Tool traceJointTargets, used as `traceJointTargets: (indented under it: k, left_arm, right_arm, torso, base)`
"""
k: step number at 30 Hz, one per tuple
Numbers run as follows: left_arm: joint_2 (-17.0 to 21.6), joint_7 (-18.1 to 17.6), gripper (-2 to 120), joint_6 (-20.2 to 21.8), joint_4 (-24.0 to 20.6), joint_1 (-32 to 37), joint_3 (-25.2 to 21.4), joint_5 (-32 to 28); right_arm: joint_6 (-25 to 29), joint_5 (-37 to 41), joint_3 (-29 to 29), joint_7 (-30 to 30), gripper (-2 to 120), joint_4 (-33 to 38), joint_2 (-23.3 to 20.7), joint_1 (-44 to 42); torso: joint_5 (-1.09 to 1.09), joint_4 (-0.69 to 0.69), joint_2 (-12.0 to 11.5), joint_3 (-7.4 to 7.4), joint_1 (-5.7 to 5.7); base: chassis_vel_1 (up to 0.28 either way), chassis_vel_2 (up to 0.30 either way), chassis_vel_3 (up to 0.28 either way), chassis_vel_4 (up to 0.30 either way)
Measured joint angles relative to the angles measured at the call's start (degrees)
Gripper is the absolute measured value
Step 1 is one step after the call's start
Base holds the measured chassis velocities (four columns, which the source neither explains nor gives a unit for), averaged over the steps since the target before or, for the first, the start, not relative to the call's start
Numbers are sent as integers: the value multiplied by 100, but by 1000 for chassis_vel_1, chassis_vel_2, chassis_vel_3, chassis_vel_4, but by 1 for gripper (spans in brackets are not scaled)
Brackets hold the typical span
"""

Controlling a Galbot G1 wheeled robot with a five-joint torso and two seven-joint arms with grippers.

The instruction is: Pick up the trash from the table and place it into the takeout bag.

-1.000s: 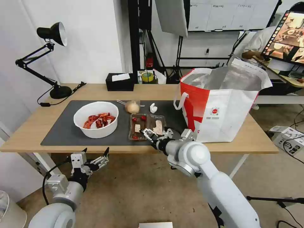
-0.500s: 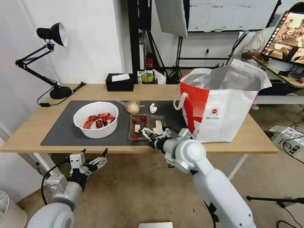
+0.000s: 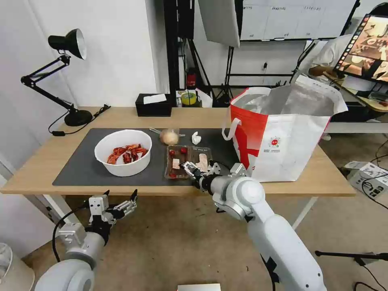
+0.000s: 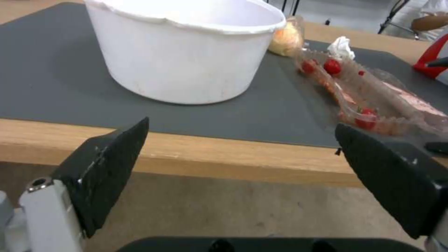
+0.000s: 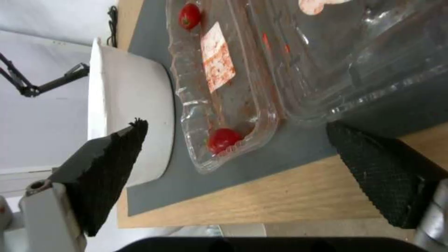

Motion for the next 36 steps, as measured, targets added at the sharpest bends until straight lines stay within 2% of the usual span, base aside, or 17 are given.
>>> traceJointTargets:
  k: [19, 31, 36]
  left_arm:
    - [22, 2, 100, -30, -32, 30, -31, -14]
    - [27, 1, 100, -116, -30, 43, -51, -29]
    - [24, 1, 100, -141, -35, 59, -64, -32]
  right_arm:
    - [-1, -152, 124, -47, 100, 14, -16, -56]
    - [2, -675, 92, -516, 100, 22, -58, -127]
    - [5, -1139, 24, -868, 100, 12, -68, -154]
  torso:
    - [-1, -2, 0, 0, 0]
    - [-1, -3, -1, 0, 0]
    - [-1, -3, 0, 0, 0]
  base:
    - [0, 0, 0, 0]
    - [0, 0, 0, 0]
    - [0, 0, 0, 0]
